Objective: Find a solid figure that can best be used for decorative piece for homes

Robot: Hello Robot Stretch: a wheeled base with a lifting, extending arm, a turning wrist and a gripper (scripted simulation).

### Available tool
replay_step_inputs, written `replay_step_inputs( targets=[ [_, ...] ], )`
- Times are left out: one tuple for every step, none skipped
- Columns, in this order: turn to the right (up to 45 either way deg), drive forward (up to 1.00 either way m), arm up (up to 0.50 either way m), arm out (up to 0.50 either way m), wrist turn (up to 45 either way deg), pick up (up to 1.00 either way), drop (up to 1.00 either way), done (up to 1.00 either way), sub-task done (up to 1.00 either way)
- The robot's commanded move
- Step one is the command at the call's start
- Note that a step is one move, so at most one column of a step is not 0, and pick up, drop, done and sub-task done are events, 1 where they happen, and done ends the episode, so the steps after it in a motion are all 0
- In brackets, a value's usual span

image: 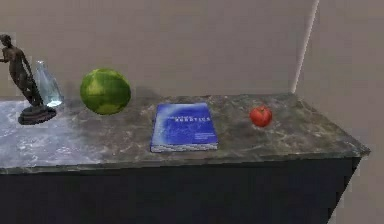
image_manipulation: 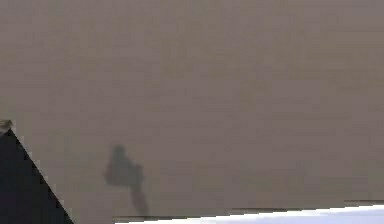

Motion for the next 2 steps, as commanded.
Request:
replay_step_inputs(
  targets=[
    [-39.0, 0.0, 0.0, 0.0, 0.0, 0.0, 0.0, 0.0, 0.0],
    [0.0, 0.0, 0.0, 0.0, 0.0, 0.0, 0.0, 1.0, 0.0]
  ],
)
